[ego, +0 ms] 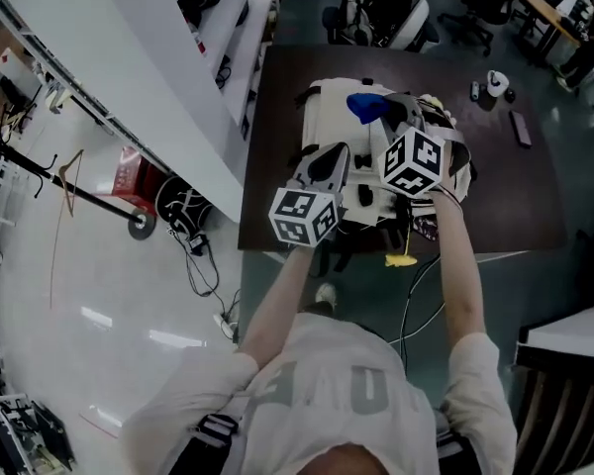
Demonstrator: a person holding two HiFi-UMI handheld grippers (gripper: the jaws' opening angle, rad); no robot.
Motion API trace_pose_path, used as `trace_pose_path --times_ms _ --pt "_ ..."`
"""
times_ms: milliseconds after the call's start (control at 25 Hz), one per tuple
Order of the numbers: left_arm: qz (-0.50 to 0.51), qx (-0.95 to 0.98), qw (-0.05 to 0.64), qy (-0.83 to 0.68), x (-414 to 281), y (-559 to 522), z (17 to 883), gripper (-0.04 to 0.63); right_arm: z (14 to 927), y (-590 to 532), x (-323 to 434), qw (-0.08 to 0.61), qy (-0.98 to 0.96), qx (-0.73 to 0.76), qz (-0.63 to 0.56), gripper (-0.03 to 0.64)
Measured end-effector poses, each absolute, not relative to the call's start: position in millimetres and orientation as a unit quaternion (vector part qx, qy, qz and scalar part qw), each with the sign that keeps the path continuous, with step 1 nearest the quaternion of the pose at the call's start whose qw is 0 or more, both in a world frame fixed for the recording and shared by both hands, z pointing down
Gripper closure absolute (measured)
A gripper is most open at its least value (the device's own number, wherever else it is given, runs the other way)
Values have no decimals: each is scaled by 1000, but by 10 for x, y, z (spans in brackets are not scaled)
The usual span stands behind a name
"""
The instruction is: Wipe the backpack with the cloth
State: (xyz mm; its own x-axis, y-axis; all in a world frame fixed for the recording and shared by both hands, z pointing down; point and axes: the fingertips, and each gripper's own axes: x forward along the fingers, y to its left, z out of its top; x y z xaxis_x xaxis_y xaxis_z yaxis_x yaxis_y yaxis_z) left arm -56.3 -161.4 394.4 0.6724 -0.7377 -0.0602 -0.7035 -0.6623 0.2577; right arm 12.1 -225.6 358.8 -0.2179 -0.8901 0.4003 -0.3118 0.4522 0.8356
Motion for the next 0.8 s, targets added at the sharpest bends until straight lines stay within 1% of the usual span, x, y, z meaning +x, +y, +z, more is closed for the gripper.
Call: trace_pose_path --times_ms 200,400,800 --pt "-90 906 108 -400 -576 -2024 3870 592 3582 -2773 330 479 -702 437 -296 569" --pt "-78 898 127 -413 -542 -2254 4026 591 3802 -3236 532 494 -704 432 -271 569" --pt "-55 881 128 -453 -497 -2666 4191 591 4496 -4003 483 531 -727 365 -237 569"
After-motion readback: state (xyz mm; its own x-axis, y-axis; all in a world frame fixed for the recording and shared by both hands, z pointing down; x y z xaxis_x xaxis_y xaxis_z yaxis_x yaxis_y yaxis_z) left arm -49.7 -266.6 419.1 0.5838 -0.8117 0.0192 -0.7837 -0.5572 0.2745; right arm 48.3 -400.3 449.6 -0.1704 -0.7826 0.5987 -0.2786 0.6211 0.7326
